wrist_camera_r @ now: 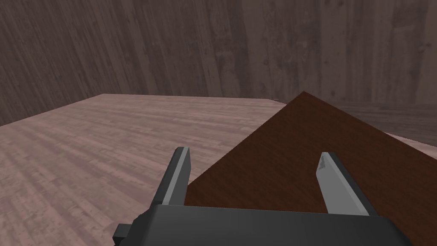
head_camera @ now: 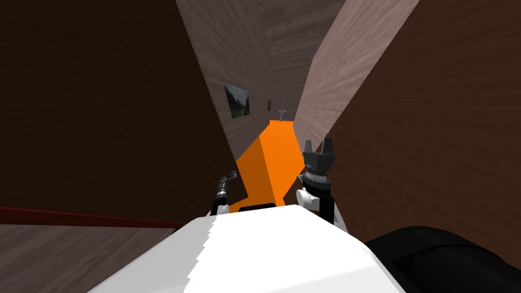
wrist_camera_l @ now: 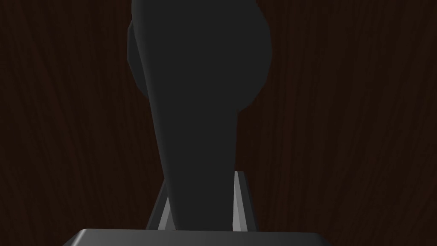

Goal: Push the door open

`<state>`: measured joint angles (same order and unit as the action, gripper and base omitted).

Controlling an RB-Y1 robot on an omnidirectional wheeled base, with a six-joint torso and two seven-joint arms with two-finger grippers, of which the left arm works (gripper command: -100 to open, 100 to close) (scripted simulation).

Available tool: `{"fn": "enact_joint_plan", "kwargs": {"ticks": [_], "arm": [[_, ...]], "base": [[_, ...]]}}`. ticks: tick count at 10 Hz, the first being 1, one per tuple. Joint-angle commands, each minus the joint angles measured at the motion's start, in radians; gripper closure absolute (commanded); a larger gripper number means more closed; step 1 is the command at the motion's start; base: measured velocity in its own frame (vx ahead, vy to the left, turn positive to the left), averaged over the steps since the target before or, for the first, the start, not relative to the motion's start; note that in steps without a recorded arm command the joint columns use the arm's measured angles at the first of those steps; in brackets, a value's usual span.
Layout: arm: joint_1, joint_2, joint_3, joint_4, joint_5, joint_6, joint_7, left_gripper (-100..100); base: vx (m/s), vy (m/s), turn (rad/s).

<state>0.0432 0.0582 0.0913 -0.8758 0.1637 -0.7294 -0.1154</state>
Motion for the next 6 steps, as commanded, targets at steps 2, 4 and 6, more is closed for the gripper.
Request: {"fn": "enact_joint_plan", "kwargs": {"ticks": [2,4,6], "arm": [[-0.013,0.016,0.042,0.010,0.017,-0.016,-0.019,100],[-0.013,0.016,0.042,0.010,0.017,-0.016,-0.019,100],[-0.014,0.012,0.070,0.010,0.030,-0.019,-0.035,100]], "base": [[0.212,0.007,0.066],[0.081,0.002,0.016],[0.127,-0.023,0.079]]}}
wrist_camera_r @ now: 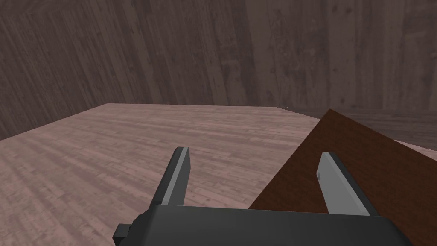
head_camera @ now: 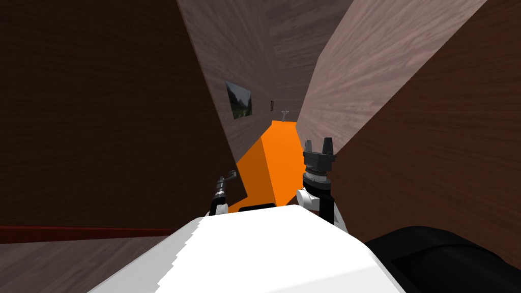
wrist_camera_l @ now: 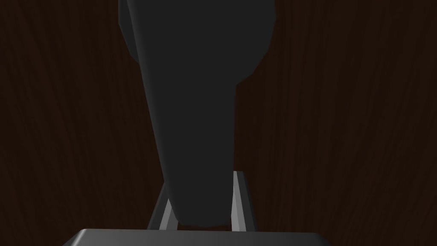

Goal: Push the door open

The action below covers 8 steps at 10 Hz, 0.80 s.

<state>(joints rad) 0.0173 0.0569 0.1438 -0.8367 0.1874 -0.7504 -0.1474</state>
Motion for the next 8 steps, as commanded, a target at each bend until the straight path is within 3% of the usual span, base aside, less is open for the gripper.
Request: {"fn": "enact_joint_plan", "kwargs": {"ticks": [1,5,8], "arm": [[0.012,0.014,0.018,-0.030,0.007,0.002,-0.003,100],[0.010,-0.006,0.062,-0.031,0.027,-0.001,-0.029,100],[0.009,-0.030,0.092,-0.031,0.041,-0.004,-0.047,100]], "base": [[0.136,-0.011,0.036],[0.169,-0.012,0.073],[0.203,-0.047,0.089]]}}
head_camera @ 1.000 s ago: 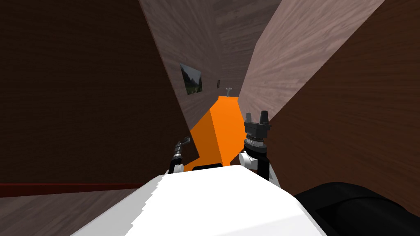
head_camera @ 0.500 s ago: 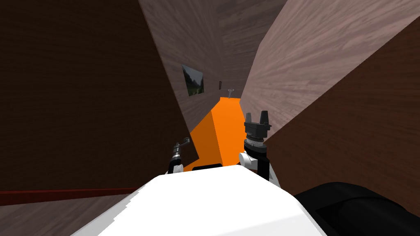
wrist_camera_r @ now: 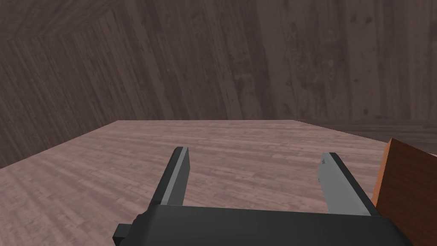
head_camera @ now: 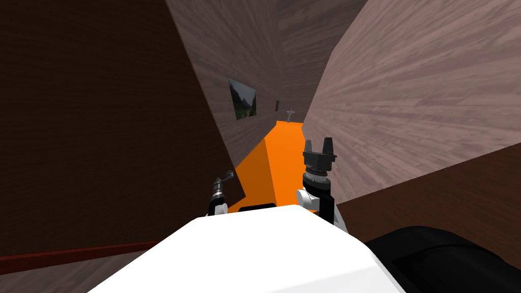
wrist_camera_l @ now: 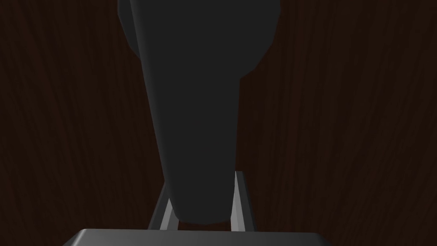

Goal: Push the door open

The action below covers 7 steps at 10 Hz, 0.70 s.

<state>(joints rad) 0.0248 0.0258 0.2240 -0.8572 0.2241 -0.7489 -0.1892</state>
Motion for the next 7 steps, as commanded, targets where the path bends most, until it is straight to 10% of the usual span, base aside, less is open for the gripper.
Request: {"fn": "enact_joint_plan", "kwargs": {"ticks": [1,6,7], "arm": [[0.000,-0.013,0.025,-0.011,0.011,-0.006,-0.013,100],[-0.001,-0.070,0.062,-0.012,0.028,-0.009,-0.034,100],[0.001,-0.050,0.073,0.001,0.032,-0.017,-0.030,100]], "base": [[0.213,-0.059,0.083],[0.178,-0.086,0.080],[0.033,-0.023,0.060]]}}
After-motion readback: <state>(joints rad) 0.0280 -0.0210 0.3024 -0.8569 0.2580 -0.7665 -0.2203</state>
